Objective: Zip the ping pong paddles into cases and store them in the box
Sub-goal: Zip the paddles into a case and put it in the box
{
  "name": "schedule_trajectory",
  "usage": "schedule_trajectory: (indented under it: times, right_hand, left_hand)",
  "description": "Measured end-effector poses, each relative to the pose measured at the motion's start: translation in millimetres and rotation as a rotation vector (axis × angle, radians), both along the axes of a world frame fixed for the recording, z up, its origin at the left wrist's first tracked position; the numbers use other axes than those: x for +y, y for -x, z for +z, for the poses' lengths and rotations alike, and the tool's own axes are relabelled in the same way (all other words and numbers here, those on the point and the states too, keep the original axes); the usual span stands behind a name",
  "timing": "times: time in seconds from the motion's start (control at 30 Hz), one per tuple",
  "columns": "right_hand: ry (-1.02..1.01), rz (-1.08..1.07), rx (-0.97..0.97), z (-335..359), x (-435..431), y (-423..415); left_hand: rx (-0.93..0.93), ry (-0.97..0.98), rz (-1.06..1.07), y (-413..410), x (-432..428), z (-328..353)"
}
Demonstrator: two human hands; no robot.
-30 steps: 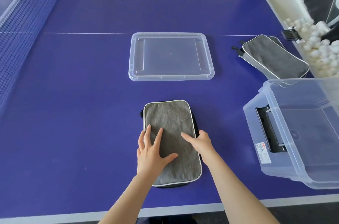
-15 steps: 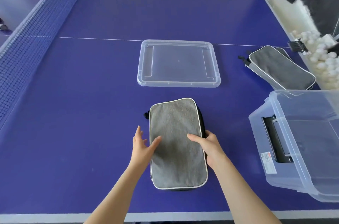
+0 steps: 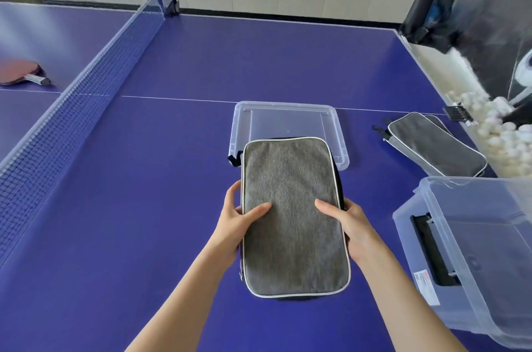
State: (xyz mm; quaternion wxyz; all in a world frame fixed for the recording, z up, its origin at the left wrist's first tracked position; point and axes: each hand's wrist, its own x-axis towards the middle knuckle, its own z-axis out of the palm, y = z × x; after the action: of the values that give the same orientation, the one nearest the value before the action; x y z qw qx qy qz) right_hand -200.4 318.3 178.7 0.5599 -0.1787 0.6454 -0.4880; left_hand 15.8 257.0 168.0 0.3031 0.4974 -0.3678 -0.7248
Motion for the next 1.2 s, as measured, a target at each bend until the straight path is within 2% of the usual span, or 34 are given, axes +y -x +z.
schedule_trajectory:
  times: [0.27, 0.47, 0.6, 0.67, 0.77, 0.83, 1.07, 1.2]
  right_hand:
    - [0.044, 0.089, 0.095, 42, -22, -7]
    - [0.103, 0.155, 0.096, 62, -29, -10]
    - [0.088, 0.217, 0.184, 68, -29, -9]
    - [0.101, 0.101, 0.212, 63, -22, -12]
    - [0.191, -0.301, 0.365, 37, 3, -30]
    - [0.247, -0.462, 0.487, 20, 26, -59]
    - [0.279, -0.198, 0.598, -3, 35, -168]
    - [0.281, -0.208, 0.623, 2, 16, -189]
  left_hand:
    - [0.046, 0.069, 0.142, -1, -8, 32]
    - [0.087, 0.103, 0.215, -5, -13, 50]
    - [0.118, 0.099, 0.316, -7, -15, 58]
    - [0.131, 0.102, 0.399, -9, -17, 60]
    - [0.163, 0.102, 0.536, -13, -23, 63]
    - [0.178, 0.103, 0.628, -14, -29, 66]
    - [0.252, 0.125, 0.830, -15, -45, 74]
    - [0.251, 0.149, 0.880, -13, -47, 76]
